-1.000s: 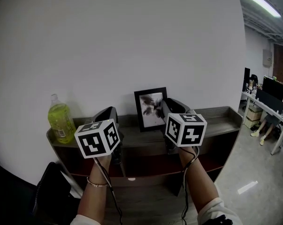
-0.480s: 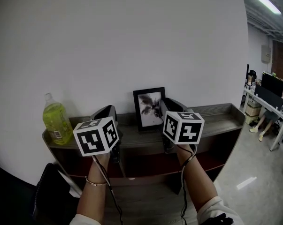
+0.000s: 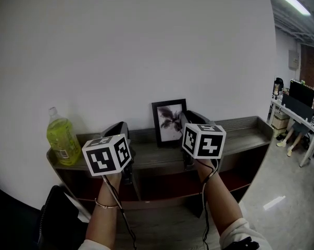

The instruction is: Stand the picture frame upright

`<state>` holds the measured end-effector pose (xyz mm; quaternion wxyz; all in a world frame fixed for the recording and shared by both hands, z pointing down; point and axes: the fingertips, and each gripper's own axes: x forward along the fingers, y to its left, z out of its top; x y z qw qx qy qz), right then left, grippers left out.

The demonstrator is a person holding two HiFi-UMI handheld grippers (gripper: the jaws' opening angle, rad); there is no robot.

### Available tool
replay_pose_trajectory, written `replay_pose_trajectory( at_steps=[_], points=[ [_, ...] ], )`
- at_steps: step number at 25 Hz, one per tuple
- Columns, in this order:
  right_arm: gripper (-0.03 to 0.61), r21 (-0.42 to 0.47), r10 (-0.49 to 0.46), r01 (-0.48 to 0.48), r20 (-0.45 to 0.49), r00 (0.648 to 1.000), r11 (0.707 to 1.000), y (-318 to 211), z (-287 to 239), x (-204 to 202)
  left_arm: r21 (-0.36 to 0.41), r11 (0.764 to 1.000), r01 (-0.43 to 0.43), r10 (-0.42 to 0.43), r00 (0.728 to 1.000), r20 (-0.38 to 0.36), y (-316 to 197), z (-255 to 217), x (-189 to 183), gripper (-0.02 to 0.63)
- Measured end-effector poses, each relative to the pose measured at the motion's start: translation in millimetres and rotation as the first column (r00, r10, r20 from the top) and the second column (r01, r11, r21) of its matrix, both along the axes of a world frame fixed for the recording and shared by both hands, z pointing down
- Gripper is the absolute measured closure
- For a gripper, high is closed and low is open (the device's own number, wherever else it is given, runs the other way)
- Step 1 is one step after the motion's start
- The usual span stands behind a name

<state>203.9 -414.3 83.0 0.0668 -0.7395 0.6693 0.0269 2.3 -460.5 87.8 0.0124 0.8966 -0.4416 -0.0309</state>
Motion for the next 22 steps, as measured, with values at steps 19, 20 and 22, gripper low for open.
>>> replay_pose_trajectory(
  at_steps=[19,20,22],
  points=[
    [0.472,-0.004,-0.067,0.067,0.053,0.996,0.998,-8.6,-1.6,1.5,-0.024,1.000,-0.003,0.003,1.000,-0.003,-12.5,9.0,2.1,0.601],
    [0.469,-0.004,-0.067,0.067,0.052,0.996,0.998,-8.5,-1.6,1.8,-0.024,1.000,-0.003,0.003,1.000,-0.004,-12.4,8.7,2.7,0.601],
    [0.465,-0.010,-0.071,0.071,0.051,0.996,0.997,-9.4,0.2,1.5,-0.024,1.000,-0.003,0.003,1.000,-0.006,-11.7,8.2,3.3,0.601]
  ],
)
